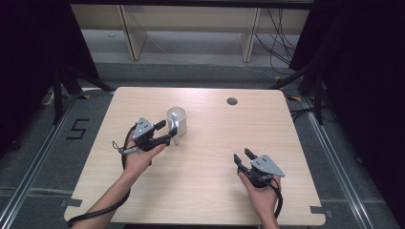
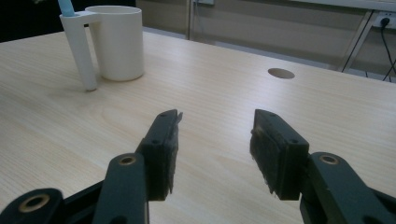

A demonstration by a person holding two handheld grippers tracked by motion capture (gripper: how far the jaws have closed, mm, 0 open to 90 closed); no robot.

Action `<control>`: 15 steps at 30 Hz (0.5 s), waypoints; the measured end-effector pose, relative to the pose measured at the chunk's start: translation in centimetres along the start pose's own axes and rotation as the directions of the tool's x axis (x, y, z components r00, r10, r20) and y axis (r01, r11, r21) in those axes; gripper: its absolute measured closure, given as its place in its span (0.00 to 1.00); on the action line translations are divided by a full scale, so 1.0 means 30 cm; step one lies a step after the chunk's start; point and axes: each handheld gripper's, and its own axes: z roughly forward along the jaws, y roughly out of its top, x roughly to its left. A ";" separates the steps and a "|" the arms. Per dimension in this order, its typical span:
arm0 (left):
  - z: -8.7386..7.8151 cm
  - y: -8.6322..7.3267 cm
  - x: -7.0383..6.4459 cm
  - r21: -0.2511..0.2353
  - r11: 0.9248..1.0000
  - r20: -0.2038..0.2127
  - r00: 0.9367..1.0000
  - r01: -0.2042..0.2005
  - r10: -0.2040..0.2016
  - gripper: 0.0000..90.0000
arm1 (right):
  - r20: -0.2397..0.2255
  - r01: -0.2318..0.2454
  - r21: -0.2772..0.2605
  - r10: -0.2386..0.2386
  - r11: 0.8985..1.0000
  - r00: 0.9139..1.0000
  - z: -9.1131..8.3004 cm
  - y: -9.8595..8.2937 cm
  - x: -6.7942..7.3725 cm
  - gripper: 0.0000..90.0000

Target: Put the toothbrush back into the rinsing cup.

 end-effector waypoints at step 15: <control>-0.141 -0.016 0.011 0.056 0.998 0.017 0.999 -0.037 0.036 0.38 | 0.011 0.020 -0.002 -0.020 1.000 1.000 -0.004 0.001 -0.015 0.58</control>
